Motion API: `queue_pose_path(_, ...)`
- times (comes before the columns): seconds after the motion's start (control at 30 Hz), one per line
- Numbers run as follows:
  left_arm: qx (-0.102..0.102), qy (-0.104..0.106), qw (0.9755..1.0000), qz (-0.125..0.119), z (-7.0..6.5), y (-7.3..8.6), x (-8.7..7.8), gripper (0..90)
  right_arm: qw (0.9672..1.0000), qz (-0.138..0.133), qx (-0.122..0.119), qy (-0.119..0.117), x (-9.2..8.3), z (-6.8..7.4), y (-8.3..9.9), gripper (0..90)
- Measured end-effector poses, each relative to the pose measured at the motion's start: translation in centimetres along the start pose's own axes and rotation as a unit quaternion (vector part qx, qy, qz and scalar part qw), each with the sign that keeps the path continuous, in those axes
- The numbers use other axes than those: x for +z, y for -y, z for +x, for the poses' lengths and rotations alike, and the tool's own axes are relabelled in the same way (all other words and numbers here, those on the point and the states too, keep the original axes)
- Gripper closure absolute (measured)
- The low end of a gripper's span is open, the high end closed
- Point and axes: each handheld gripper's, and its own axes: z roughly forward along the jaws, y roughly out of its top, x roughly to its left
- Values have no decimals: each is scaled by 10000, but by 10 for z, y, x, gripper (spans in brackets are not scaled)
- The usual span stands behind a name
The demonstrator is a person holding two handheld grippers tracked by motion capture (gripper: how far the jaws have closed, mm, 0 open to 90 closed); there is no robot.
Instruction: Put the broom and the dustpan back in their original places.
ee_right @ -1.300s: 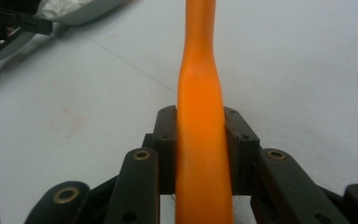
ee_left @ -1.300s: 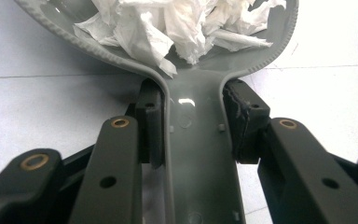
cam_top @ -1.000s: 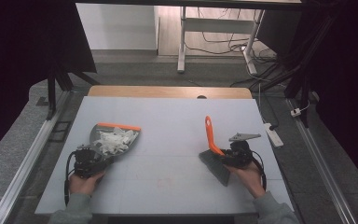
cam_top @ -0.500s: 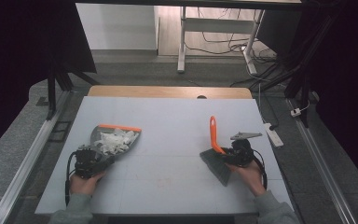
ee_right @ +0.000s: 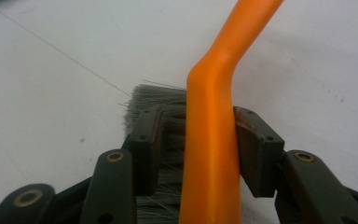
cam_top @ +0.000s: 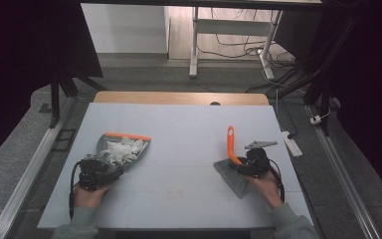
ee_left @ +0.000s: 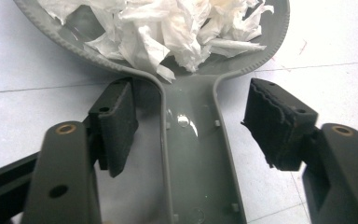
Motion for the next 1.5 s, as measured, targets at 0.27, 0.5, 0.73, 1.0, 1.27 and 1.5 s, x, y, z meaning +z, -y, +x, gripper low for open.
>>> queue_pose_path(0.27,78,-11,10000,-4,-1,0,-2,318,9998,116,16,172,5,-5,0,521)
queue_pose_path(0.5,156,-20,9999,-8,-2,-1,-5,311,9997,59,25,228,4,-8,0,539)
queue_pose_path(0.73,529,-299,9978,-246,-5,-2,-17,312,9994,-205,-189,190,-4,-1,-2,530)
queue_pose_path(1.0,818,-219,9959,-319,-10,-1,-22,336,9981,-434,-431,122,-13,4,-2,528)
queue_pose_path(1.27,1324,453,9895,-356,-16,2,-28,356,9962,-509,-705,20,-19,10,4,527)
queue_pose_path(1.5,1575,810,9838,-289,-17,0,-25,350,9948,-522,-876,-39,-22,17,15,526)
